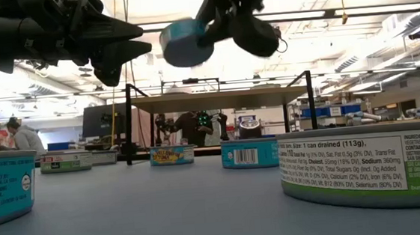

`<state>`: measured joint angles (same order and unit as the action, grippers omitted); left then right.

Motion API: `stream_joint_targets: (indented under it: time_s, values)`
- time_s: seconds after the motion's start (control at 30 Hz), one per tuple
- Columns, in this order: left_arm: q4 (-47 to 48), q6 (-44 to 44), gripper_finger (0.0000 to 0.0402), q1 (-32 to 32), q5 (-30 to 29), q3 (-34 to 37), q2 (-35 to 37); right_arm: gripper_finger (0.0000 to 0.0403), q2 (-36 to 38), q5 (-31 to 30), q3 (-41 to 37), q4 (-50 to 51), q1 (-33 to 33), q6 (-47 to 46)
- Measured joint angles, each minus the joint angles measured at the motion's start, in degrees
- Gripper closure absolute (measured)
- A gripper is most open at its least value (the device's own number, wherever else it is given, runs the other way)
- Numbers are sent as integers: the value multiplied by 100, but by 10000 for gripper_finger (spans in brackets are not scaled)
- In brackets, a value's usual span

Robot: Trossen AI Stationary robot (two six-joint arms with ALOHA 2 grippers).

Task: Stack canned seafood by type on shelf
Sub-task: Put the light blue tuna can on the shelf

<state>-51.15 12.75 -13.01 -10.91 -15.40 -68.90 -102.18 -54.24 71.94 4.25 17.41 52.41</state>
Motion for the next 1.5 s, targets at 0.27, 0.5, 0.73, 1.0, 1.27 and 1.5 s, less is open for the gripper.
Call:
stream_joint_targets:
  time_s: [0.27, 0.5, 0.73, 1.0, 1.27, 1.5]
  values:
    - [-50, 98, 240, 44, -88, 0, 0, 249, 327, 75, 0, 14, -644, 743]
    - [-30, 101, 240, 191, -103, 0, -2, 249, 346, 236, 0, -207, -1532, 1356]
    - [-25, 101, 240, 336, -101, 0, -2, 249, 346, 725, 0, -632, -2549, 1819]
    - [-20, 100, 240, 334, -97, 0, -2, 249, 345, 1234, 0, -651, -3318, 1311]
    - [-20, 99, 240, 334, -97, 0, -2, 249, 283, 2006, 488, 392, -3642, 171]
    - [-25, 99, 240, 333, -97, 0, -2, 249, 285, 2482, 680, 607, -3912, -225]
